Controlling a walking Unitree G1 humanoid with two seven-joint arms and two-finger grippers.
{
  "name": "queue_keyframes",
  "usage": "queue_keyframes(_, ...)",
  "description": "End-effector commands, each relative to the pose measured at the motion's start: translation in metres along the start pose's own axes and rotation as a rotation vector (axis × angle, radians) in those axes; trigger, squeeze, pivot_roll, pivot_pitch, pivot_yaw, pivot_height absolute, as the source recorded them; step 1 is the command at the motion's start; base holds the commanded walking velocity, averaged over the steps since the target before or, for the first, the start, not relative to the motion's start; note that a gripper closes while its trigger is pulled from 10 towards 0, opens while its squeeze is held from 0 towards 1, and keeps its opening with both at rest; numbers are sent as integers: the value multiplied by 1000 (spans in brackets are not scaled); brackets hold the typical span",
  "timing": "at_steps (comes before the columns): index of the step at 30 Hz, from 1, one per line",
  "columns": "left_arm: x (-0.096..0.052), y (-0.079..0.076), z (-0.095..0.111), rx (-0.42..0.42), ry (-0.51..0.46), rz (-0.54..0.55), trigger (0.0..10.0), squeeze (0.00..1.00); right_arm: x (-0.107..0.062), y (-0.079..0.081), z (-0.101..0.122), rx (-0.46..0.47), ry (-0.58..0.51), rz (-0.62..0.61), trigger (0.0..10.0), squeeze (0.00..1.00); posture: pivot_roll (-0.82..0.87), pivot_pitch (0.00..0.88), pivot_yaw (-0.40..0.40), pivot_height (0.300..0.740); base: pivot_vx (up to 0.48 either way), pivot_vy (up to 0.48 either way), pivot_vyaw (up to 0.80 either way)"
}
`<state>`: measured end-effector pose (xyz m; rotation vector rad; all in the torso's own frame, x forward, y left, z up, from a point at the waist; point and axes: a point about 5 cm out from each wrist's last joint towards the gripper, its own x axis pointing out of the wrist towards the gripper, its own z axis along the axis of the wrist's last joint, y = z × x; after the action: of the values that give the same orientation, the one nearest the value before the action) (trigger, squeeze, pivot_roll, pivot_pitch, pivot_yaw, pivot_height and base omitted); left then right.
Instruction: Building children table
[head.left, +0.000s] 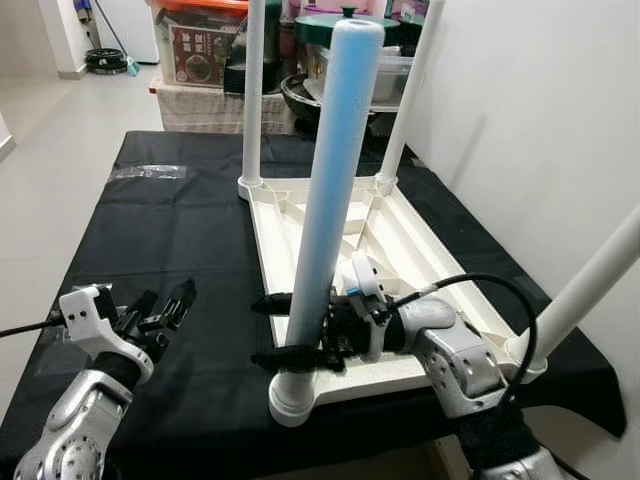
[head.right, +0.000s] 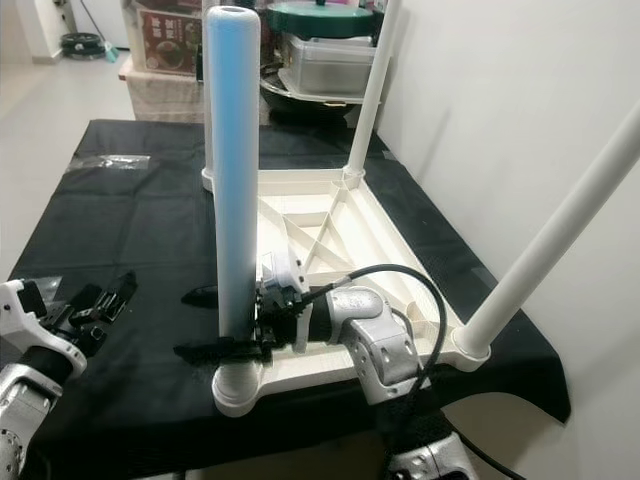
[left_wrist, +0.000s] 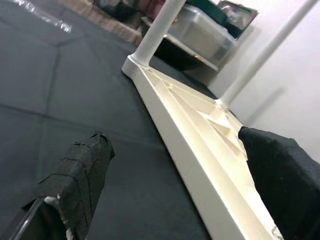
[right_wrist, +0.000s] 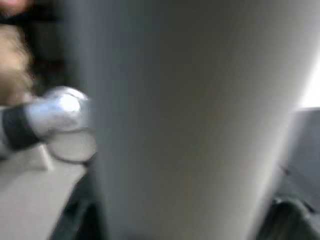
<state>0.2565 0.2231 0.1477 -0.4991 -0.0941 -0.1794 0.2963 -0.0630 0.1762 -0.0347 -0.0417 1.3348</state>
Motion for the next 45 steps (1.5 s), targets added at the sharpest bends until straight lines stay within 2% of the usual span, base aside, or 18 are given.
queue_keyframes(1, 2, -2, -5, 1, 16, -13, 10000, 0, -43, -44, -41, 10, 267, -626, 0, 0, -16, 0, -97, 740, 0, 0, 0)
queue_keyframes(4, 3, -2, -6, -3, 19, -15, 10000, 0, -105, -65, -67, -24, 476, -1346, 0, 0, -21, 0, -96, 740, 0, 0, 0)
queue_keyframes(5, 3, -2, -6, -3, 19, -15, 10000, 0, -105, -65, -67, -24, 476, -1346, 0, 0, -21, 0, -96, 740, 0, 0, 0)
queue_keyframes(7, 2, -3, -7, -7, 21, -15, 10000, 0, -136, -51, -80, 53, 506, -1599, 0, 0, -20, 0, -90, 740, 0, 0, 0)
queue_keyframes(8, 2, -3, -7, -9, 23, -16, 10000, 0, -137, -45, -83, 76, 499, -1624, 0, 0, -26, 0, -84, 740, 0, 0, 0)
queue_keyframes(12, 3, -3, -8, -9, 30, -21, 10000, 0, -120, -34, -72, 63, 428, -1587, 0, 0, -36, 0, -79, 740, 0, 0, 0)
queue_keyframes(14, 4, -3, -7, -8, 32, -24, 10000, 0, -98, -30, -61, 63, 349, -1503, 118, 0, -37, 0, -78, 740, 0, 0, 0)
queue_keyframes(16, 4, -3, -7, -8, 32, -24, 10000, 0, -98, -30, -61, 63, 349, -1503, 118, 0, -37, 0, -78, 740, 0, 0, 0)
queue_keyframes(17, 4, -2, -6, -7, 30, -25, 10000, 0, -82, -31, -53, 91, 273, -1422, 10000, 0, -35, 0, -80, 740, 0, 0, 0)
queue_keyframes(18, 5, -2, -6, -6, 29, -27, 10000, 0, -64, -32, -41, 112, 173, -1285, 10000, 0, -32, 0, -83, 740, 0, 0, 0)
queue_keyframes(20, 5, -2, -6, -6, 27, -27, 10000, 0, -52, -34, -31, 136, 85, -1189, 10000, 0, -28, 0, -86, 740, 0, 0, 0)
queue_keyframes(25, 3, 0, -5, -6, 22, -23, 10000, 0, -44, -46, 0, 144, -118, -893, 10000, 0, -19, 0, -90, 740, 0, 0, 0)
queue_keyframes(26, 3, 0, -4, -2, 21, -20, 10000, 0, -51, -54, 10, 128, -162, -885, 10000, 1000, -14, 0, -93, 740, 0, 0, 0)
queue_keyframes(32, 2, 1, -2, 2, 12, -13, 10000, 0, -54, -69, 29, 81, -144, -791, 10000, 1000, 6, 0, -109, 740, 0, 0, 0)
queue_keyframes(33, 1, 0, -2, 4, 9, -11, 10000, 0, -44, -63, 37, 61, -132, -556, 10000, 0, 15, 0, -109, 740, 0, 0, 0)
queue_keyframes(37, 1, 0, -3, 4, 9, -11, 10000, 0, -40, -60, 38, 61, -131, -458, 10000, 0, 15, 0, -108, 740, 0, 0, 0)
queue_keyframes(38, 3, -2, -3, 5, 10, -15, 10000, 0, -28, -52, 36, 12, -94, -240, 10000, 0, 30, 0, -109, 740, 0, 0, 0)
queue_keyframes(45, 6, -3, 1, 15, -1, -22, 10000, 0, 10, -29, 31, -61, -54, 99, 10000, 0, 51, 0, -126, 740, 0, 0, 0)
